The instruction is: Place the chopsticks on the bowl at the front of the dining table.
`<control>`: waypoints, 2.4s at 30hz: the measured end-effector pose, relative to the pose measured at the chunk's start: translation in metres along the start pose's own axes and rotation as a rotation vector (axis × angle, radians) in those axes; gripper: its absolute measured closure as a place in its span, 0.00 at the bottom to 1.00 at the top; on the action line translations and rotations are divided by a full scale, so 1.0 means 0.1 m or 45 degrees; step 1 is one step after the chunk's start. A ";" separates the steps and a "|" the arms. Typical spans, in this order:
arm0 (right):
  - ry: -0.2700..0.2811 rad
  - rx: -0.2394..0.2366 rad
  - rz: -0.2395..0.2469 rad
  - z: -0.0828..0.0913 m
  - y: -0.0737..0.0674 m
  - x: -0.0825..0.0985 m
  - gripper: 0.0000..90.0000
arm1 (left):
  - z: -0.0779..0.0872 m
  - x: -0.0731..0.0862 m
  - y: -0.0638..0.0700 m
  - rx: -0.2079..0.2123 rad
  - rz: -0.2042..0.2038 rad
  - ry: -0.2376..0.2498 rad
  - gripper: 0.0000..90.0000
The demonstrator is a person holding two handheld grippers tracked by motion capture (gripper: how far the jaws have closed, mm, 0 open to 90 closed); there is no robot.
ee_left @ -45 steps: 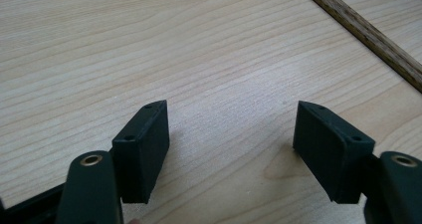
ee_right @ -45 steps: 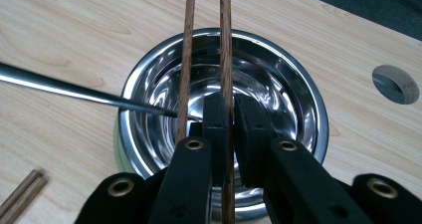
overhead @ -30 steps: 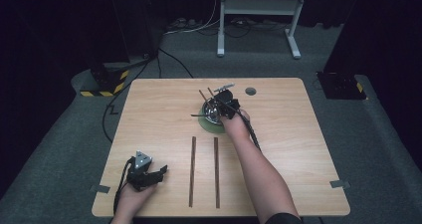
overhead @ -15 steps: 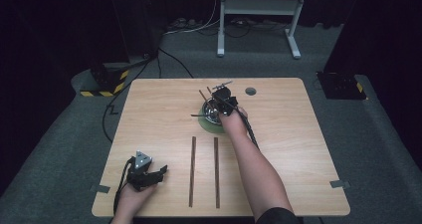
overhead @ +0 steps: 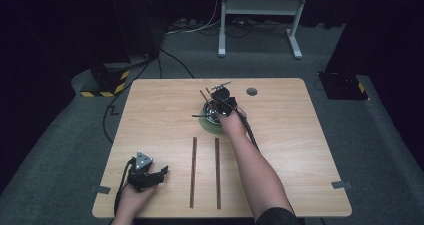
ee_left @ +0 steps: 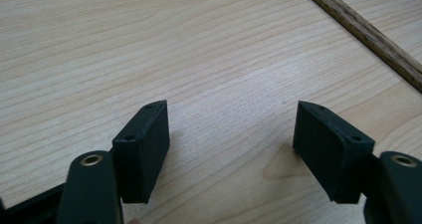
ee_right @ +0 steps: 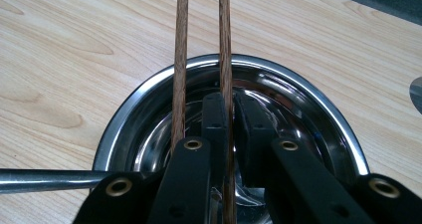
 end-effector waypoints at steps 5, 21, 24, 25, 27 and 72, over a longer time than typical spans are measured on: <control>0.062 -0.028 0.020 0.19 -0.01 0.01 0.80 | 0.00 0.00 0.00 -0.001 -0.005 -0.004 0.34; 0.261 -0.003 0.026 0.84 0.25 0.89 0.89 | -0.01 -0.01 0.02 -0.012 -0.034 -0.017 0.34; 0.263 -0.018 0.024 0.87 0.30 1.00 0.91 | -0.01 0.00 0.03 -0.014 -0.025 -0.008 0.34; 0.274 -0.039 0.009 0.87 0.33 1.13 0.92 | -0.01 0.00 0.03 -0.015 -0.024 -0.008 0.34; 0.283 -0.056 0.000 0.84 0.35 1.22 0.93 | 0.00 0.00 0.04 -0.025 -0.027 -0.009 0.35; 0.374 -0.161 -0.056 0.78 0.44 1.51 0.89 | -0.80 -1.29 1.02 -0.008 -0.103 0.103 0.85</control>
Point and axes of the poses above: each handheld gripper's, and its own axes: z roughly backward along the jaws, x roughly out of its underside, y roughly to its right, the point moved 1 cm from there along -z, roughly forward along the jaws
